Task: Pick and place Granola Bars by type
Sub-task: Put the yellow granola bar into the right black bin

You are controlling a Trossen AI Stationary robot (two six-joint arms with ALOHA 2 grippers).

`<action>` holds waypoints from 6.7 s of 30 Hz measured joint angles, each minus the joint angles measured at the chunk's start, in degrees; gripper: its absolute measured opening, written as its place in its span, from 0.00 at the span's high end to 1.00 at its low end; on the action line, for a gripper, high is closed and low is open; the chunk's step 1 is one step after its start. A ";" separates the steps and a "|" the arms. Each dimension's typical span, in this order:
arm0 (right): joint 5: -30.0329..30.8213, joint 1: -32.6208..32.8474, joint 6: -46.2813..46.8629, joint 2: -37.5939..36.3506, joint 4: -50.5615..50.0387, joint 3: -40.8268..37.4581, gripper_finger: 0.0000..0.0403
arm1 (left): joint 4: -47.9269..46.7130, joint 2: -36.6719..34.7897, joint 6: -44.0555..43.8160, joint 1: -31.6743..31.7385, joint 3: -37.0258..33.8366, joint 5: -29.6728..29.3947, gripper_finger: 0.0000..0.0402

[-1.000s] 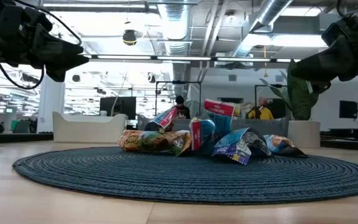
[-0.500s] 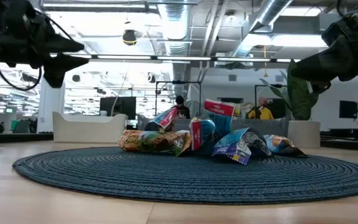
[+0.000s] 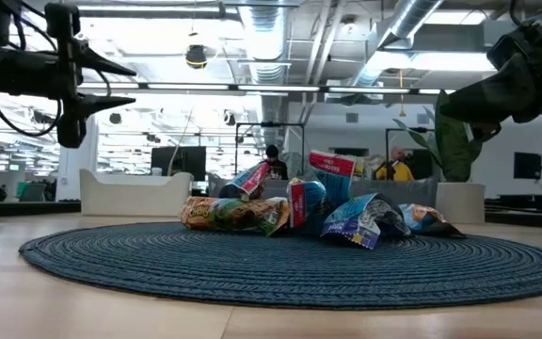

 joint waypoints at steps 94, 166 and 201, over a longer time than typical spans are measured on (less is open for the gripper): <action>-8.45 -0.97 45.01 92.92 -46.74 62.34 0.37 | -22.60 31.49 33.41 -0.02 24.63 26.50 0.62; 9.94 -35.37 4.70 94.49 -66.65 82.95 0.85 | -19.26 38.53 30.15 0.03 26.57 18.91 0.62; -17.78 -12.82 6.98 93.14 -52.91 82.27 0.56 | -19.24 38.53 31.90 0.04 26.57 19.15 0.62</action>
